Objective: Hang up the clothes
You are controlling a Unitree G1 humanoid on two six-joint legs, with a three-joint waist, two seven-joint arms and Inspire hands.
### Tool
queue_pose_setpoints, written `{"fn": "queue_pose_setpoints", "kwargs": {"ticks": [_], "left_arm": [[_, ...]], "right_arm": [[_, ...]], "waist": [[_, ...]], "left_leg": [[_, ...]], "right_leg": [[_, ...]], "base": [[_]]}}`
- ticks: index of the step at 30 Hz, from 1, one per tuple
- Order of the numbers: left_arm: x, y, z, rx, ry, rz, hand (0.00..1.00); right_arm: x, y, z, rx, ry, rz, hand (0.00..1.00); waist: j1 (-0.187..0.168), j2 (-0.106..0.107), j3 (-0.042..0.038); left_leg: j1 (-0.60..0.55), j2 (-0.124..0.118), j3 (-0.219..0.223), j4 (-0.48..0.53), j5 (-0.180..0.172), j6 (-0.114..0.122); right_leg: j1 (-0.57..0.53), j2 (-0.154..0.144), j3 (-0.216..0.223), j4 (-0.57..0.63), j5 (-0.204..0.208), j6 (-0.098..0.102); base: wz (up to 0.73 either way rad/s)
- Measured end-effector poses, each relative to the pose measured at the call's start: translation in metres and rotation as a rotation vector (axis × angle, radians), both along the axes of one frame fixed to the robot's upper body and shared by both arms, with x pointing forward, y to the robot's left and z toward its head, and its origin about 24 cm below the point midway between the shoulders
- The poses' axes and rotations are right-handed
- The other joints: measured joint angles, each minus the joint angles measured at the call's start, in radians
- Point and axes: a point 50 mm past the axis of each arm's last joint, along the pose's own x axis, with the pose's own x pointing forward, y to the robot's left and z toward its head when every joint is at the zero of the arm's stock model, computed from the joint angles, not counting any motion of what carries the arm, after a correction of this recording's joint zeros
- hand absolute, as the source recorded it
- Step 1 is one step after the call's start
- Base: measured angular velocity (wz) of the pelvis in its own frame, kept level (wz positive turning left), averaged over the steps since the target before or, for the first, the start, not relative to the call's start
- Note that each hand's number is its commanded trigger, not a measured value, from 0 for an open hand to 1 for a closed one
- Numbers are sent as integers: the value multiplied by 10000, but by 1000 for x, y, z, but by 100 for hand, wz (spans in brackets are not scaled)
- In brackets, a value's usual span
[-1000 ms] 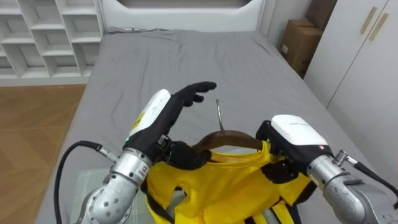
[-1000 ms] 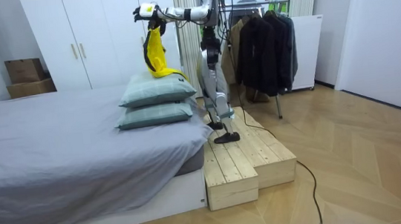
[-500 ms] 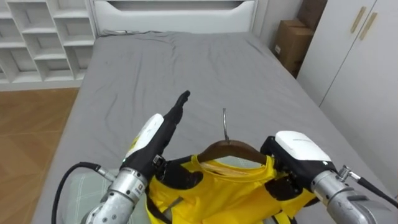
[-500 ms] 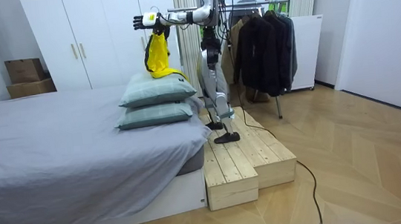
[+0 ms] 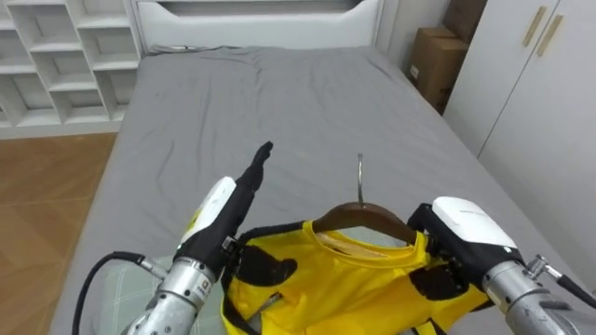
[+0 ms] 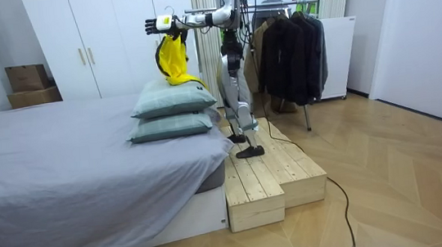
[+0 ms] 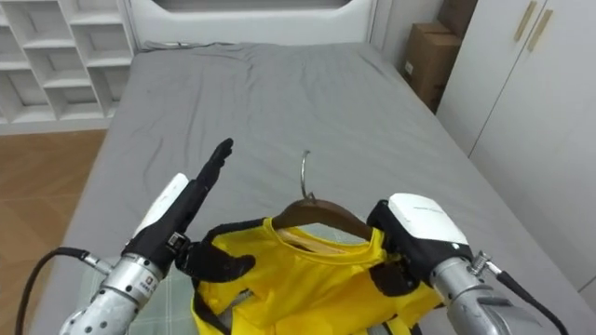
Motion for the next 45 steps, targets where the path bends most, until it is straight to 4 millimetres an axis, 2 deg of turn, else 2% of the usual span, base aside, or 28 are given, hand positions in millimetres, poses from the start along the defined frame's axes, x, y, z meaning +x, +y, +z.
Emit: {"fn": "queue_pose_setpoints", "kwargs": {"ticks": [8,10,14,17,22,28,36,40,45], "left_arm": [[0,19,3,-437,-252,1110,0],[0,24,3,-516,-265,1334,0],[-5,49,2,-501,-269,2344,0],[-8,64,4,-834,-377,3102,0],[-12,78,5,-1620,-566,4032,0],[-27,92,-14,-1924,-9,5137,0],[-42,113,-31,-2117,175,7028,0],[-55,123,-52,-1955,980,7733,0],[-73,140,-78,-2952,1968,9274,0]], "right_arm": [[0,-20,9,161,-1160,-1078,100],[-3,-25,8,162,-1268,-1354,100],[-10,-38,6,32,-1345,-1912,100],[-16,-44,3,37,-1395,-2256,100],[-17,-46,4,40,-1558,-2395,100],[-21,-53,5,69,-1932,-2828,100],[-33,-60,3,773,-1913,-3329,100],[-35,-63,3,1091,-1925,-3519,100],[-37,-64,2,1235,-1877,-3631,100]], "waist": [[-180,16,-8],[-138,40,-26],[-121,186,-125],[-26,212,-138],[120,218,-134],[182,282,-95],[373,284,-100],[398,283,-99],[395,323,-90]], "left_leg": [[-1,5,13,2,0,0],[13,5,15,3,0,0],[22,3,14,19,0,0],[19,9,14,18,0,0],[19,15,6,9,0,0],[-20,36,-7,-85,-43,55],[-14,19,10,-35,-43,56],[2,-1,11,-59,-52,68],[39,4,5,-82,-58,76]], "right_leg": [[-4,11,17,0,-1,1],[1,27,93,16,-1,1],[-1,44,176,29,-1,1],[-36,53,163,50,-10,-11],[-36,72,166,49,-9,-15],[-76,93,135,28,-9,-14],[-88,59,148,104,-35,5],[-91,33,148,136,-108,35],[-77,36,144,171,-136,32]], "base": [[0],[0],[0],[0],[0],[2],[0],[0],[0]]}}
